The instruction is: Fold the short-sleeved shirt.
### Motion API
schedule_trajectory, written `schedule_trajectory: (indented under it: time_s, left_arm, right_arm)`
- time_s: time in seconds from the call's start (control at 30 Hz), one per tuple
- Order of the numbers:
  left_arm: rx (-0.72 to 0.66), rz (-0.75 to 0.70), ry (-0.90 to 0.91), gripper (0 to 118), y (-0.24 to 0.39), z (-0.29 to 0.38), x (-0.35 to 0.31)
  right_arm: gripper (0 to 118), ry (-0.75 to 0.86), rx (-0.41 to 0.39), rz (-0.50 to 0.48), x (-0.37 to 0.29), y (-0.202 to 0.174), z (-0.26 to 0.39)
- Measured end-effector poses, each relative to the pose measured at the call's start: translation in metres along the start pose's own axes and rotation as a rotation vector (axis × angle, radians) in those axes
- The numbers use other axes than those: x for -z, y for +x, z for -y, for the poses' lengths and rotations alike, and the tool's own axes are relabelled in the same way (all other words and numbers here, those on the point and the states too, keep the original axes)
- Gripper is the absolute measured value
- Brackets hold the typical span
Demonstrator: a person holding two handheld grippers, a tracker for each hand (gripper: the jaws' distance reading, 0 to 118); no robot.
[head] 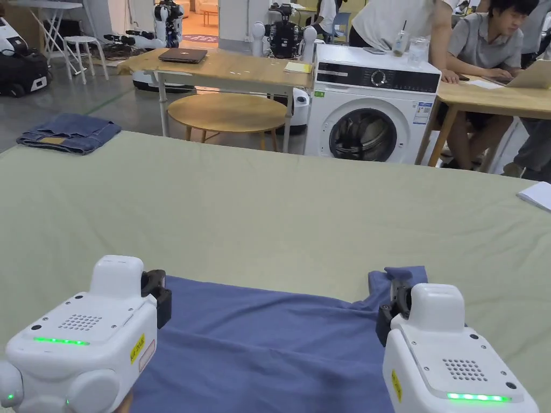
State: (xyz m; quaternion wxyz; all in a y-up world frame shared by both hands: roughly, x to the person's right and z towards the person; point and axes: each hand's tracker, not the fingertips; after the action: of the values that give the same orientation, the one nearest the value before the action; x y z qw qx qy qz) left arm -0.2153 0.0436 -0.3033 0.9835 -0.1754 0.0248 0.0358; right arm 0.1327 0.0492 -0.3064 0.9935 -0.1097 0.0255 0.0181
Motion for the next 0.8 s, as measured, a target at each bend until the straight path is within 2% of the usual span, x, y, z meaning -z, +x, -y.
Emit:
schedule_trajectory:
  time_s: [0.1, 0.2, 0.23, 0.33, 0.47, 0.5, 0.53, 0.57, 0.6, 0.67, 0.8]
  left_arm:
    - [-0.033, -0.009, -0.078, 0, -0.020, -0.008, 0.026]
    - [-0.071, 0.006, -0.251, 0, -0.056, -0.018, 0.071]
    - [-0.091, 0.018, -0.344, 0, -0.065, -0.022, 0.088]
    - [-0.123, 0.028, -0.476, 0, -0.097, -0.025, 0.138]
    - [-0.160, 0.043, -0.571, 0, -0.121, -0.032, 0.192]
    - [-0.171, 0.061, -0.600, 5, -0.119, -0.033, 0.201]
    - [-0.189, 0.082, -0.623, 17, -0.122, -0.034, 0.212]
    - [-0.206, 0.083, -0.648, 36, -0.122, -0.035, 0.223]
    - [-0.215, 0.093, -0.678, 46, -0.122, -0.035, 0.234]
    - [-0.207, 0.098, -0.714, 55, -0.112, -0.034, 0.247]
    - [-0.101, 0.033, -0.818, 55, -0.106, -0.016, 0.291]
  right_arm:
    - [0, -0.049, 0.007, -0.020, 0.010, -0.001, 0.003]
    - [0, -0.103, -0.025, -0.025, 0.017, -0.007, 0.007]
    - [0, -0.119, -0.028, -0.026, 0.020, -0.006, 0.009]
    - [0, -0.161, -0.023, -0.035, 0.029, -0.004, 0.015]
    - [0, -0.218, -0.008, -0.058, 0.044, 0.008, 0.025]
    - [0, -0.233, -0.009, -0.054, 0.047, 0.009, 0.027]
    - [0, -0.241, -0.011, -0.051, 0.050, 0.011, 0.030]
    - [0, -0.252, -0.014, -0.052, 0.054, 0.015, 0.033]
    - [0, -0.262, -0.018, -0.049, 0.057, 0.017, 0.035]
    - [0, -0.281, -0.024, -0.040, 0.061, 0.020, 0.038]
    - [0, -0.308, -0.035, -0.016, 0.069, 0.031, 0.045]
